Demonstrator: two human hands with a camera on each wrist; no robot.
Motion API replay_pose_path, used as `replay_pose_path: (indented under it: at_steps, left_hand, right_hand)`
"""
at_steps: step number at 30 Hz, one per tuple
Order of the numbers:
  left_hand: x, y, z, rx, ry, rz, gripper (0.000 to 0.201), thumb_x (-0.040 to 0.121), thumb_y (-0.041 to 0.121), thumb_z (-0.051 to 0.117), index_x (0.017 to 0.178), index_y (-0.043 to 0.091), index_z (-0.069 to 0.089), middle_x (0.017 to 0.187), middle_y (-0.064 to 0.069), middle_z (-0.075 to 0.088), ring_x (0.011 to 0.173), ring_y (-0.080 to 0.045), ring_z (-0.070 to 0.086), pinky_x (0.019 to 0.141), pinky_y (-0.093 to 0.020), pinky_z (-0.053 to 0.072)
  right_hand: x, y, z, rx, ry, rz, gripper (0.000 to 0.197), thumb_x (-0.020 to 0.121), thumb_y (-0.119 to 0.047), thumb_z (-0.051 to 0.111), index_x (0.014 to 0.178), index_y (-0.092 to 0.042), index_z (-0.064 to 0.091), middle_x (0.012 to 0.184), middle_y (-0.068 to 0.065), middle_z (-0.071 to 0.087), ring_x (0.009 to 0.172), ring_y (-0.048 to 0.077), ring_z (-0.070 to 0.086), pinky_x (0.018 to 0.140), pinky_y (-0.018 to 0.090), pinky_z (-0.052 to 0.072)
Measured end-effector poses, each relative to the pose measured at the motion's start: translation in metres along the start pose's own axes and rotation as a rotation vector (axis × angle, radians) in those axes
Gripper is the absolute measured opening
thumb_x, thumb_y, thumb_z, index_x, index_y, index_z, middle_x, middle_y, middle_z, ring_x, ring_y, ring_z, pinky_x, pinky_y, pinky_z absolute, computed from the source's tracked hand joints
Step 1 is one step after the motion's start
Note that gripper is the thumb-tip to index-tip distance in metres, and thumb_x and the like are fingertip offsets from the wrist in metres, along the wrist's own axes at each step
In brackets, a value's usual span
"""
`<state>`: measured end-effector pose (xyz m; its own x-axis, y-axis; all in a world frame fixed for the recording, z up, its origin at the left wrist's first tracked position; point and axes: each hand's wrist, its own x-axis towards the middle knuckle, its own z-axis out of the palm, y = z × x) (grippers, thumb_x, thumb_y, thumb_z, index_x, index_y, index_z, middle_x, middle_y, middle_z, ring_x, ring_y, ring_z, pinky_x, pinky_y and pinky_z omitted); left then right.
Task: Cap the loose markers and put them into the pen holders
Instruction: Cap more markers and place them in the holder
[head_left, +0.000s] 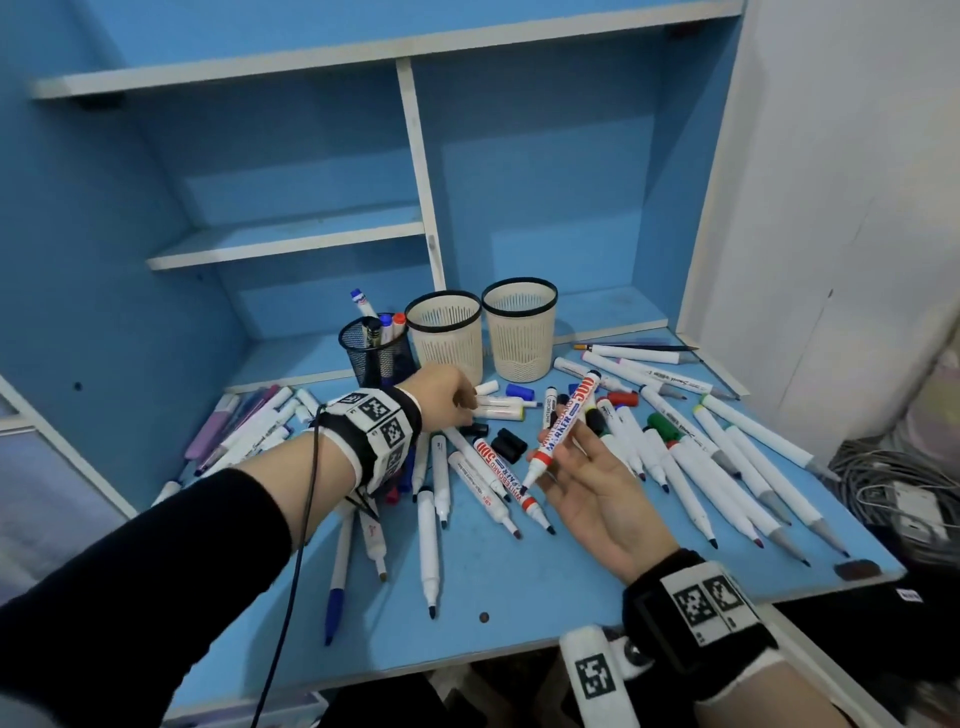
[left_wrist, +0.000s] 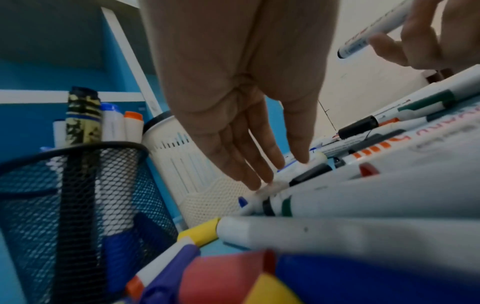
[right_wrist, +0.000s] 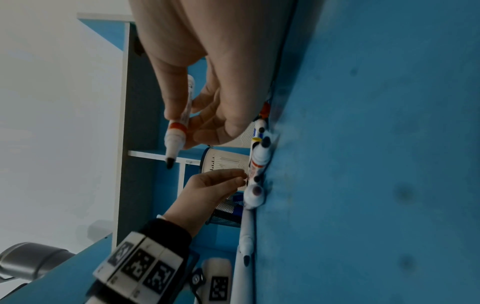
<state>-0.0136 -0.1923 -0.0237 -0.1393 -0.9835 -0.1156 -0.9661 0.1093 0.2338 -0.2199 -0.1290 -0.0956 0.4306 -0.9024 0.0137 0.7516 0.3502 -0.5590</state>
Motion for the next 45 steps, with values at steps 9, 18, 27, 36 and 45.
replay_pose_path:
  at_steps: [9, 18, 27, 36, 45]
  left_hand:
    - [0.013, 0.015, -0.005, 0.158, -0.174, 0.009, 0.027, 0.081, 0.023, 0.071, 0.105, 0.010, 0.072, 0.107, -0.006, 0.070, 0.100, -0.020, 0.062, 0.083, -0.025, 0.046]
    - [-0.006, 0.023, -0.013, 0.113, -0.107, 0.060, 0.025, 0.082, 0.022, 0.070, 0.105, 0.010, 0.070, 0.105, -0.006, 0.069, 0.098, -0.019, 0.061, 0.080, -0.021, 0.045]
    - [-0.082, 0.034, -0.007, -0.254, -0.085, 0.097, 0.019, 0.078, 0.021, 0.075, 0.097, 0.018, 0.074, 0.091, 0.003, 0.073, 0.079, -0.006, 0.065, 0.079, -0.022, 0.053]
    - [-0.114, 0.048, 0.007, -0.663, 0.019, -0.030, 0.012, 0.081, 0.012, 0.072, 0.092, 0.008, 0.071, 0.074, -0.004, 0.070, 0.068, -0.015, 0.065, 0.073, -0.030, 0.059]
    - [-0.113, 0.059, 0.011, -0.650, 0.190, -0.038, 0.006, 0.082, 0.014, 0.070, 0.089, 0.015, 0.070, 0.073, -0.001, 0.068, 0.066, -0.011, 0.061, 0.073, -0.030, 0.054]
  right_hand:
    - [0.002, 0.002, -0.001, -0.014, 0.000, 0.000, 0.084, 0.034, -0.014, 0.097, 0.109, -0.011, 0.061, 0.091, 0.010, 0.069, 0.086, 0.023, 0.069, 0.068, 0.030, 0.058]
    - [0.001, -0.001, 0.000, 0.020, 0.055, -0.047, 0.045, 0.069, -0.003, 0.072, 0.111, -0.012, 0.059, 0.094, 0.011, 0.065, 0.085, 0.022, 0.068, 0.071, 0.028, 0.057]
    - [-0.002, -0.003, 0.002, 0.052, 0.073, -0.088, 0.029, 0.078, -0.008, 0.056, 0.105, -0.018, 0.059, 0.092, 0.007, 0.067, 0.095, 0.023, 0.063, 0.074, 0.027, 0.057]
    - [-0.008, -0.003, 0.007, 0.015, 0.008, -0.052, 0.029, 0.077, -0.008, 0.059, 0.104, -0.017, 0.057, 0.089, 0.007, 0.069, 0.087, 0.020, 0.069, 0.071, 0.027, 0.057]
    - [-0.012, -0.003, 0.010, 0.017, -0.032, -0.035, 0.028, 0.070, -0.004, 0.065, 0.095, -0.014, 0.055, 0.081, 0.007, 0.070, 0.079, 0.018, 0.070, 0.069, 0.028, 0.057]
